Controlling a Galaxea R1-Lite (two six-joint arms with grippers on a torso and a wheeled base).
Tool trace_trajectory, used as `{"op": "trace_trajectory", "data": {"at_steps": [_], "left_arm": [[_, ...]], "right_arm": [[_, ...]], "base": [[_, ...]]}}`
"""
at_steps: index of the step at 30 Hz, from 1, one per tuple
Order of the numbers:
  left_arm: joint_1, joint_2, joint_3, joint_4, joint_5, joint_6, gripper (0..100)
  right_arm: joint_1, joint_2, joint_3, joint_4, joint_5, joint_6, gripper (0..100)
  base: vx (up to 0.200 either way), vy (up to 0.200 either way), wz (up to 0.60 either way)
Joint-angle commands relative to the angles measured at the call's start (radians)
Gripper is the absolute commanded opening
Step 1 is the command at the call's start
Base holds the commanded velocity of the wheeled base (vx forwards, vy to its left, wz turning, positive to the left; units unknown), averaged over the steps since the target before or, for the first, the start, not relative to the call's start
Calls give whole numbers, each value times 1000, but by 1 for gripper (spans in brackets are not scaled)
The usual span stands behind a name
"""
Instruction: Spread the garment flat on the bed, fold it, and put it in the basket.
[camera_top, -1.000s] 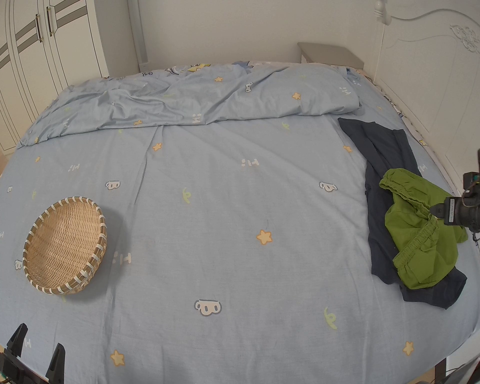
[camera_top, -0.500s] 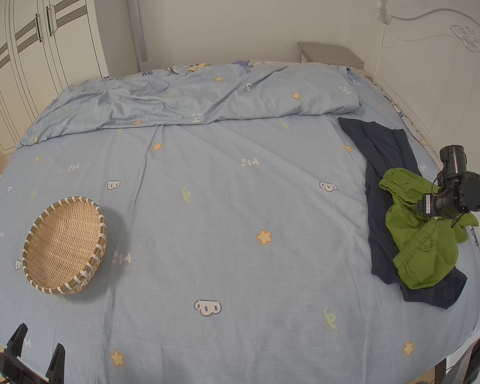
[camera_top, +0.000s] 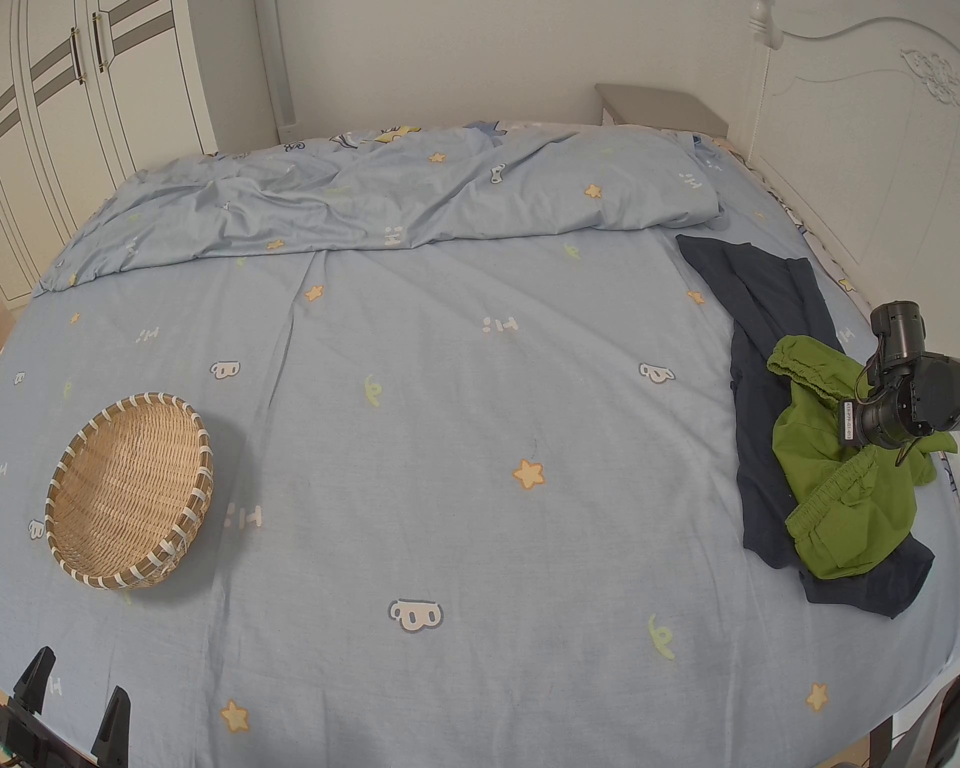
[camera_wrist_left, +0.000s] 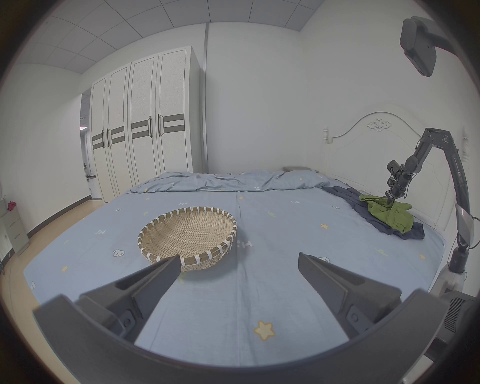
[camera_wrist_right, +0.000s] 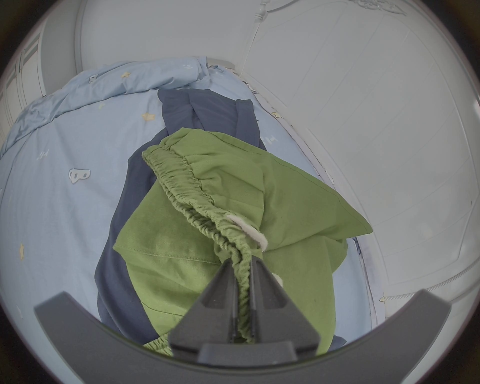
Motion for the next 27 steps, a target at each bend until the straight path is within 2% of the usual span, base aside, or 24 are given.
{"op": "trace_trajectory", "data": {"at_steps": [1, 9, 13, 15, 16, 18, 23, 27], "left_arm": [[1, -16, 18, 0, 0, 0, 100], [-1, -16, 18, 0, 0, 0, 100], [-1, -16, 18, 0, 0, 0, 100], [-1, -16, 18, 0, 0, 0, 100], [1, -16, 18, 0, 0, 0, 100], [1, -16, 18, 0, 0, 0, 100], [-1, -16, 18, 0, 0, 0, 100], [1, -16, 18, 0, 0, 0, 100]], "right_arm": [[1, -8, 6, 1, 1, 0, 0], [20, -59, -43, 43, 14, -2, 0], [75, -145, -199, 253, 31, 26, 0], [76, -148, -206, 262, 34, 29, 0], [130, -177, -321, 423, 112, 86, 0], [168, -188, -391, 518, 169, 130, 0], [297, -191, -460, 638, 209, 218, 0], [426, -191, -471, 643, 212, 277, 0]], "base": [[0, 0, 0], [0, 0, 0], [0, 0, 0], [0, 0, 0], [0, 0, 0], [0, 0, 0], [0, 0, 0], [0, 0, 0]]}}
